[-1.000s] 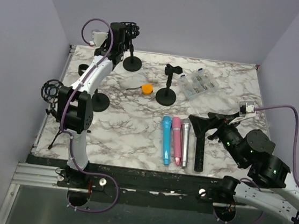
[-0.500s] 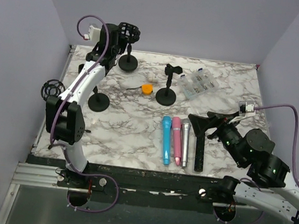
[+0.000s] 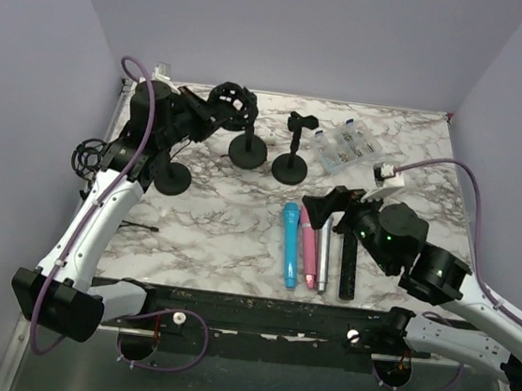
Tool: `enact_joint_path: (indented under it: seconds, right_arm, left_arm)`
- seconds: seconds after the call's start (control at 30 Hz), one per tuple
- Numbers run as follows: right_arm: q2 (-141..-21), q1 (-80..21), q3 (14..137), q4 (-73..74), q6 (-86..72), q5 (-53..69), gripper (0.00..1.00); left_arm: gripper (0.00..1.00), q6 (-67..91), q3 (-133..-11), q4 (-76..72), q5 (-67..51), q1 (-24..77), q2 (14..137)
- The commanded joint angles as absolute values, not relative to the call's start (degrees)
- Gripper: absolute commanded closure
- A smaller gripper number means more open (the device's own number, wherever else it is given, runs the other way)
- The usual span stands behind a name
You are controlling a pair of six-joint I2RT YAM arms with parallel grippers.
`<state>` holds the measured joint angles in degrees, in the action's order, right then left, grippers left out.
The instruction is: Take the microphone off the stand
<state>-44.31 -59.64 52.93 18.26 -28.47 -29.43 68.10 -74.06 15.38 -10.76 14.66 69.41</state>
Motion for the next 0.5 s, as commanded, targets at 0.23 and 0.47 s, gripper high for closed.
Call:
enact_joint_path:
  seconds: [0.23, 0.47]
  right_arm:
    - [-54.0, -59.9, 57.6, 20.7, -32.1, -25.0, 0.0]
    - [-58.1, -59.9, 60.3, 19.2, -36.4, -17.1, 0.0]
  left_arm:
    - [1.0, 48.6, -65.4, 27.3, -28.6, 14.9, 54.7]
    - [1.0, 44.2, -62.0, 31.1, -46.6, 14.6, 54.3]
